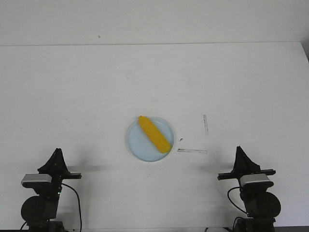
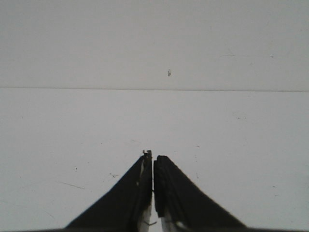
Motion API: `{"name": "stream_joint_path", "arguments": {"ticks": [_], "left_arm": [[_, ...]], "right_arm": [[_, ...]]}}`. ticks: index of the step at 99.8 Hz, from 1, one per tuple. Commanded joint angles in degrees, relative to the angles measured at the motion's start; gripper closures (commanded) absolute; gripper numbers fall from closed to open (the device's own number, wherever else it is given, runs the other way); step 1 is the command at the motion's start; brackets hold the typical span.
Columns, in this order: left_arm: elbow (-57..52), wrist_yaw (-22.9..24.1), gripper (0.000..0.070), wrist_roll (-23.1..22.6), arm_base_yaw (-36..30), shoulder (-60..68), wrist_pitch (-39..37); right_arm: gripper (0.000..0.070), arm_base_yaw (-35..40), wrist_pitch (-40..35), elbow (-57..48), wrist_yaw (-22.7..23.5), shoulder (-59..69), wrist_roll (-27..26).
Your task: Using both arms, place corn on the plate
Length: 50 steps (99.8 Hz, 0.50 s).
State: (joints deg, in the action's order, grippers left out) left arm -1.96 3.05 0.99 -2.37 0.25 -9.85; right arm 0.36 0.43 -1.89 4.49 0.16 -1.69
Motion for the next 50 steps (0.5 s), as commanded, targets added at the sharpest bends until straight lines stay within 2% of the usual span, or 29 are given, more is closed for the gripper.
{"name": "stream_joint_path", "arguments": {"ticks": [1,22,50], "left_arm": [[1.20,-0.02,0.0699,0.11,0.07,-0.07,-0.70],[1.20,-0.02,0.0699,0.11,0.07,-0.07,-0.68],[1.20,-0.02,0.0699,0.11,0.07,-0.07,-0.68]], "right_arm": [[0.0690,0.04,1.86,0.81,-0.02,-0.11,0.28],[0.0690,0.04,2.84,1.18,-2.40,-0.11,0.28],[0.0690,0.07,3.87,1.18,-1.31,-0.11,0.28]]}}
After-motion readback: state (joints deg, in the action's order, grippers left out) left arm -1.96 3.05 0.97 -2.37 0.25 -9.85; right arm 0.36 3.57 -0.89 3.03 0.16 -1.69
